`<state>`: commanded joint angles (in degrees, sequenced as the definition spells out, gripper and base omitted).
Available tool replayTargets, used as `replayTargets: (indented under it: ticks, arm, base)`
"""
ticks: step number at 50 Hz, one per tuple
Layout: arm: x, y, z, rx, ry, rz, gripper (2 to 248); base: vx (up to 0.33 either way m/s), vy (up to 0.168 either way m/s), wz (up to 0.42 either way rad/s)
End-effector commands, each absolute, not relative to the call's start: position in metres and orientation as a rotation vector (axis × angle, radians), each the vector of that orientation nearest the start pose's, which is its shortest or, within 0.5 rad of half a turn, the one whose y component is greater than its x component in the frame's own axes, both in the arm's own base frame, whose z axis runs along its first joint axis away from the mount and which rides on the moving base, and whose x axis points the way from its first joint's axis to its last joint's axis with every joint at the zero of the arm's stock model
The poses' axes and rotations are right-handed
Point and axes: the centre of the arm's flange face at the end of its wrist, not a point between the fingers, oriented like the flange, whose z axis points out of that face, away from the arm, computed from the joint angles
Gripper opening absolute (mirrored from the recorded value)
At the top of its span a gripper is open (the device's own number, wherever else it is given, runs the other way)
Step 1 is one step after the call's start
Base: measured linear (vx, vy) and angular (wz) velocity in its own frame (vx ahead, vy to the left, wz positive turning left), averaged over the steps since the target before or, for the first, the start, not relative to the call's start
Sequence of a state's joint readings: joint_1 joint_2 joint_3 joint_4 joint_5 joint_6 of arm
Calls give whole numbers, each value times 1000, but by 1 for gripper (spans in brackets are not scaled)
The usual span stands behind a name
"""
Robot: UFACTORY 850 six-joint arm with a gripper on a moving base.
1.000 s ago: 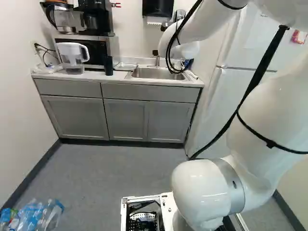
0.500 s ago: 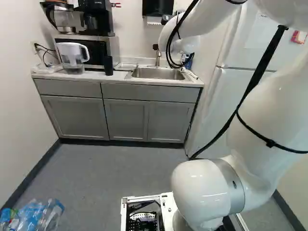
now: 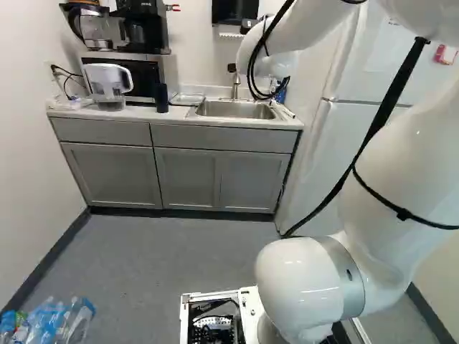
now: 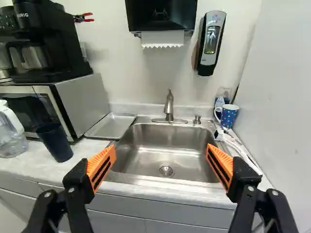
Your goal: Rinse the cup and place it in the tray
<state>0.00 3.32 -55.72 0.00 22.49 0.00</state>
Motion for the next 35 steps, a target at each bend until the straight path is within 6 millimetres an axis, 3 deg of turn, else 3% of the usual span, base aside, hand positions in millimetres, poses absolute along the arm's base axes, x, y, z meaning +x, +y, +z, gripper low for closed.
replayTargets:
  ticks: [35]
  arm:
    - [509,0,650,-2380,0,-2051,247]
  base:
    - [113,-4,-3]
